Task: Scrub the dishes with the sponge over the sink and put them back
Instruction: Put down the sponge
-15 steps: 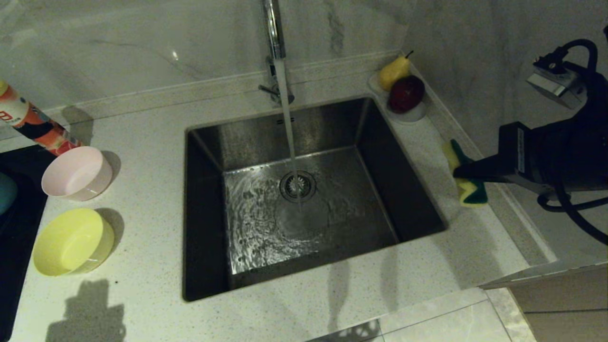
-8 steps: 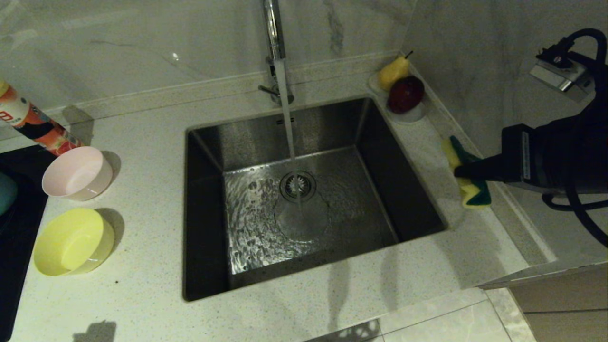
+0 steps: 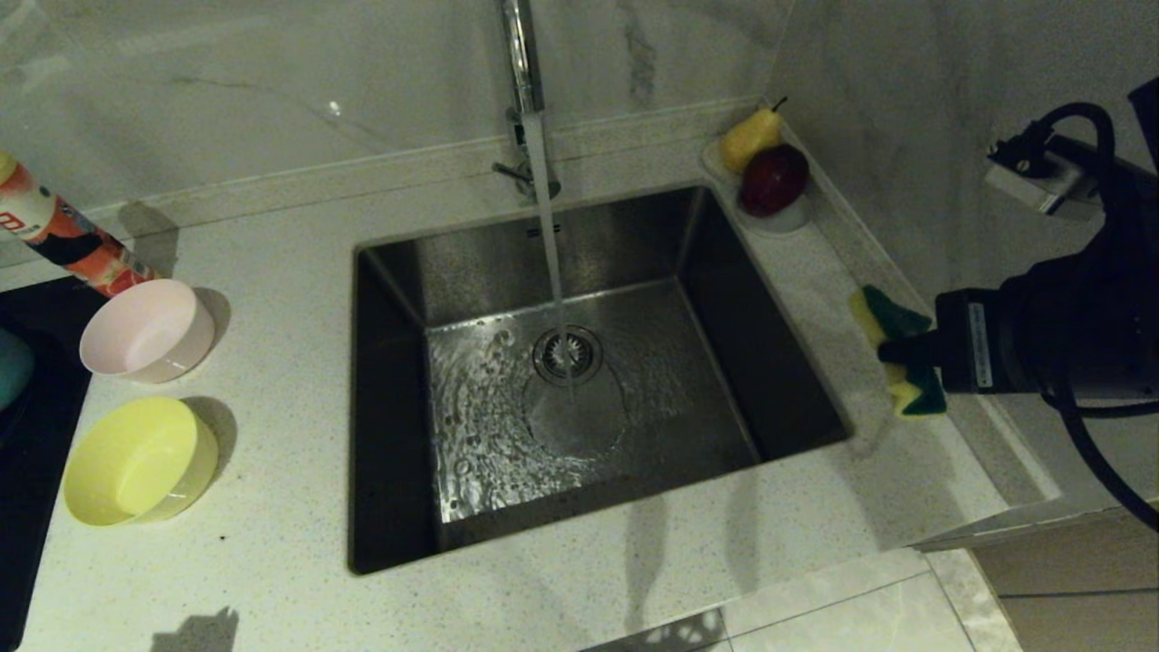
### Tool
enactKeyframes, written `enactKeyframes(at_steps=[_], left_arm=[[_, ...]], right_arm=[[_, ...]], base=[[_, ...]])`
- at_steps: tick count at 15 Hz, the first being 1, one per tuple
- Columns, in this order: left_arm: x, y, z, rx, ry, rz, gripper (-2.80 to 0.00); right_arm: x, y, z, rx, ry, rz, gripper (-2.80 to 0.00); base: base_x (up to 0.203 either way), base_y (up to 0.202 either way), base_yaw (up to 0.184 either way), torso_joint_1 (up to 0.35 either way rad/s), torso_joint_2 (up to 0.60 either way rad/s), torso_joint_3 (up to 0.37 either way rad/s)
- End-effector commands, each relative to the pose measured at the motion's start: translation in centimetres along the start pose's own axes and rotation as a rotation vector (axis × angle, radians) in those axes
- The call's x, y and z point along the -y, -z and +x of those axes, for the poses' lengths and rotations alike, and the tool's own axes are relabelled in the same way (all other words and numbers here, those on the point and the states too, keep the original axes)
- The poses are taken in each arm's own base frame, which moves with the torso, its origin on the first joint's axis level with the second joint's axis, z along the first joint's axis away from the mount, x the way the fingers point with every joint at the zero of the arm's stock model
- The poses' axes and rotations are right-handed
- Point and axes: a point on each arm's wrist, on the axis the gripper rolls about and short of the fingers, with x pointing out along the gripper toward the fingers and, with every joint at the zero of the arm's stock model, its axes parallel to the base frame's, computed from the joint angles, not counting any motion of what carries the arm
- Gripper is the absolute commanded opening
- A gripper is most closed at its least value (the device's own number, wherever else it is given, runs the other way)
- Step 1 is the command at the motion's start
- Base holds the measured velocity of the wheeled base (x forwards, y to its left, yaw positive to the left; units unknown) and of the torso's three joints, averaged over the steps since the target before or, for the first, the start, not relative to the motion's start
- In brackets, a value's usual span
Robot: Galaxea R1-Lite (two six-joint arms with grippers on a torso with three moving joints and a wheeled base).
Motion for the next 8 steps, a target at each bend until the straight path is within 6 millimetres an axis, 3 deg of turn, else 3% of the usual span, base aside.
enactKeyframes(at_steps=[1, 3, 8], left_arm=[[0.0, 1.1, 0.2, -0.040, 0.001, 0.000, -2.80], [0.0, 1.1, 0.2, -0.040, 0.001, 0.000, -2.80], [0.0, 1.1, 0.2, -0.040, 0.001, 0.000, -2.80]], right_arm=[[0.4, 1.3, 0.3, -0.043, 0.021, -0.040, -2.80], [0.9, 3.1, 1.1, -0.095, 0.059, -0.116, -2.80], [1.6, 5.9, 3.6, -0.035, 0.121, -0.170, -2.80]], base=[[0.000, 0.000, 0.000, 0.000, 0.00, 0.000], [0.000, 0.000, 0.000, 0.000, 0.00, 0.000], [0.000, 0.000, 0.000, 0.000, 0.00, 0.000]])
